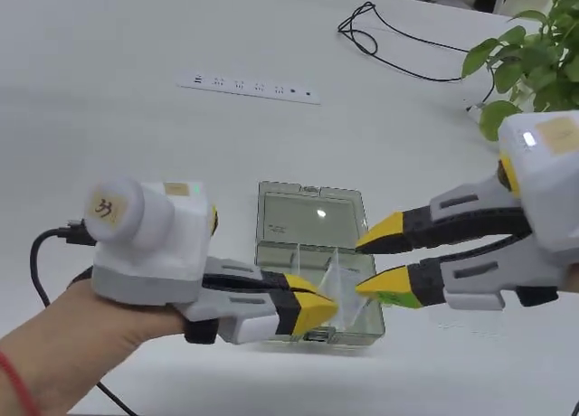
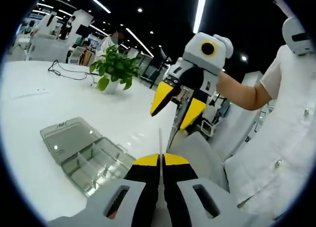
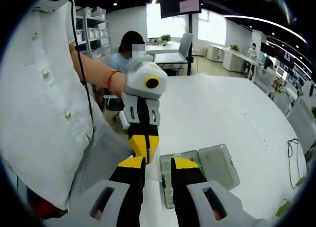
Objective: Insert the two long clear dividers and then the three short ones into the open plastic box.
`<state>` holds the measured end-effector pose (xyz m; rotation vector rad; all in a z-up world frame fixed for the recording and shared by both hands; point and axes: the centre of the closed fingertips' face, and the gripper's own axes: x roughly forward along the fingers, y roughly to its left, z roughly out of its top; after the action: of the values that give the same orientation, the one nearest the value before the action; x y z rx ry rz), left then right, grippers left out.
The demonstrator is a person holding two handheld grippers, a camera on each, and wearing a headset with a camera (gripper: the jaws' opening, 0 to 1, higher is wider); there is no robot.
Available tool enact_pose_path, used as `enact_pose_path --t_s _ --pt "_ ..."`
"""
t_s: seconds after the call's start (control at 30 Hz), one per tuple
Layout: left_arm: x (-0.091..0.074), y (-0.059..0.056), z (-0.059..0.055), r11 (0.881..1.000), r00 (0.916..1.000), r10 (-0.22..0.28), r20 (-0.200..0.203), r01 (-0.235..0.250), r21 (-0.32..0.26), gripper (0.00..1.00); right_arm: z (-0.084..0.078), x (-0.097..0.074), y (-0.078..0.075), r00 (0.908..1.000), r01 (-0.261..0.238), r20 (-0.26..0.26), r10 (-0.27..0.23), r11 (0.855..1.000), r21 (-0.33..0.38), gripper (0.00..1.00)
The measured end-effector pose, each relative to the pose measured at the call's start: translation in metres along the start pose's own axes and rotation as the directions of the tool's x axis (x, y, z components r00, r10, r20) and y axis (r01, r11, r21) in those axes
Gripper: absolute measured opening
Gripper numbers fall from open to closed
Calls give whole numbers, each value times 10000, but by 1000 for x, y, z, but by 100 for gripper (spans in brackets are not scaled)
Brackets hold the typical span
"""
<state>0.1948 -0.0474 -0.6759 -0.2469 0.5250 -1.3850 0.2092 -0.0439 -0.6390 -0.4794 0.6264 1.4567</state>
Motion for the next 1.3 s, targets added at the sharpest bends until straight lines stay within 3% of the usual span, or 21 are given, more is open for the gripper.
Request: enact_pose_path --t_s 0.13,0.2,0.47,0.93,1.3 --pt "-1 -4 5 9979 9996 -186 204 173 628 0 0 -3 7 9953 -971 -27 973 9948 295 17" --pt "-1 -7 8 9945 9990 -364 267 336 989 0 -2 -3 6 9933 -1142 -144 1146 9930 289 16" --pt "1 -15 8 9843 9969 -786 -18 779 1586 0 -6 0 17 9732 -2246 -408 2265 9734 453 12" --pt "-1 -21 12 9759 9937 -1109 164 1058 1908 0 -8 10 27 9493 -3054 -588 3087 9504 587 4" --pt "-2 -20 8 9762 9947 -1023 121 980 1935 0 -10 13 28 9495 -3050 -635 3073 9514 422 3"
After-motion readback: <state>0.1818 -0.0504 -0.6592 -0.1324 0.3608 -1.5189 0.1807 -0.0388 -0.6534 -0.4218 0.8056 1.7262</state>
